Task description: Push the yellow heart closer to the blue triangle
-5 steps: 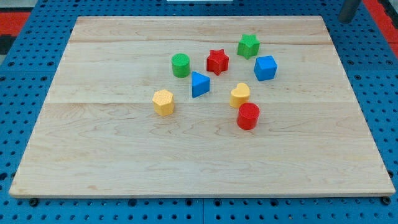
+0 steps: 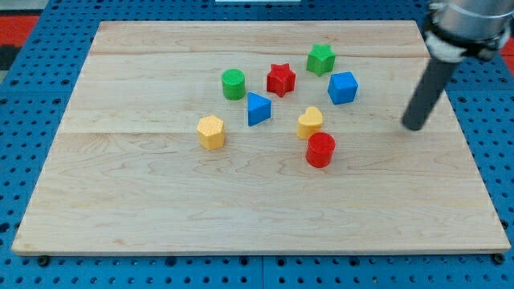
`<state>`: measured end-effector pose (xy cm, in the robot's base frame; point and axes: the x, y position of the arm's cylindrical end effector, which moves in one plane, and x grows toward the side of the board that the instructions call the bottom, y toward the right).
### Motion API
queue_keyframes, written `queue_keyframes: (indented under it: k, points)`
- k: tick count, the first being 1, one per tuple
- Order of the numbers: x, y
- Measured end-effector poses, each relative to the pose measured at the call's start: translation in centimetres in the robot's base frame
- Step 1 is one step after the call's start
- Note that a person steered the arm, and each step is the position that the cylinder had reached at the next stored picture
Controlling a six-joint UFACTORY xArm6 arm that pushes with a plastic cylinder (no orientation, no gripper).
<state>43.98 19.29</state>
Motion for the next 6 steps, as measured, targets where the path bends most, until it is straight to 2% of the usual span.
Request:
queue_keyframes:
  k: [2, 4, 6]
  points:
    - [-0.1, -11.9]
    - [-4.4, -13.6]
    - [-2.7, -19.3]
